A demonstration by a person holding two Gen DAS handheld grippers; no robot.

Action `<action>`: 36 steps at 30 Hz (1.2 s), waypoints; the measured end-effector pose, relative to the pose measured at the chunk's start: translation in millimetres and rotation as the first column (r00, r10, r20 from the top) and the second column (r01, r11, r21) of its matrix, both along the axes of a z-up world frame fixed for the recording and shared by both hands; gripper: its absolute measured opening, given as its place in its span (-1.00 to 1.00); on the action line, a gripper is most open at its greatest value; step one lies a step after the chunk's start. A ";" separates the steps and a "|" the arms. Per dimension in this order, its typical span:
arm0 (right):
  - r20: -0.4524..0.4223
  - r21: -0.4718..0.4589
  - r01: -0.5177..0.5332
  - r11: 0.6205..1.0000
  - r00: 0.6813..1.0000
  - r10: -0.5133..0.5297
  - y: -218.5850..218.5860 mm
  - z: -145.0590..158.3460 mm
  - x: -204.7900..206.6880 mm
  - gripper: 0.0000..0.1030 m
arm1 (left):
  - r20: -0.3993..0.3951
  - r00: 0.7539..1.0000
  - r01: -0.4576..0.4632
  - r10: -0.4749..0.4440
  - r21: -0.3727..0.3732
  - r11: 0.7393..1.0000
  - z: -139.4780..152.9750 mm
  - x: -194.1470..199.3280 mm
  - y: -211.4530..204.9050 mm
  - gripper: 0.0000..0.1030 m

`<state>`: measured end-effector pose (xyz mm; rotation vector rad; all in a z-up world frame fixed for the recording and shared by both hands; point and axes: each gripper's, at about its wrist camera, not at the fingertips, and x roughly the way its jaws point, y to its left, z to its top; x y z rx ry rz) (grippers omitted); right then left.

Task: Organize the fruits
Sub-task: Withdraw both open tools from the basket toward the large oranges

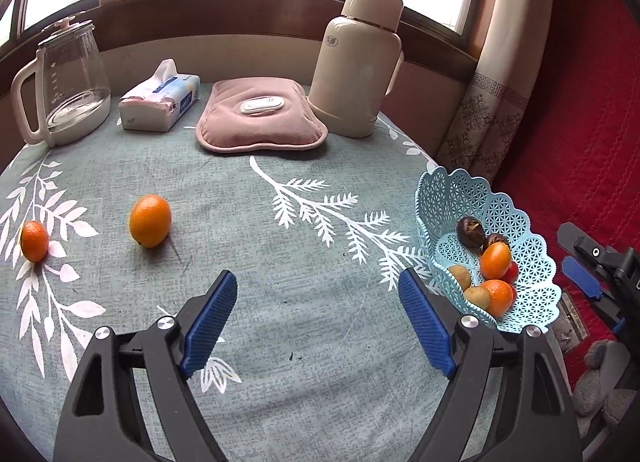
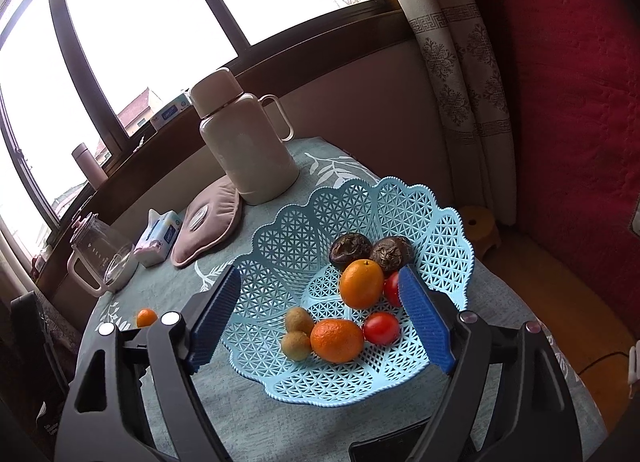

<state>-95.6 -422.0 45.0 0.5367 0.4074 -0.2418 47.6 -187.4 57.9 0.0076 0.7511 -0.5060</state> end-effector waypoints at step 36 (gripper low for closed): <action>-0.042 -0.136 -0.157 0.978 0.987 0.153 73.2 -5.5 13.5 0.60 | -0.007 0.996 -0.084 0.084 0.013 0.996 -10.6 -0.4 40.5 0.60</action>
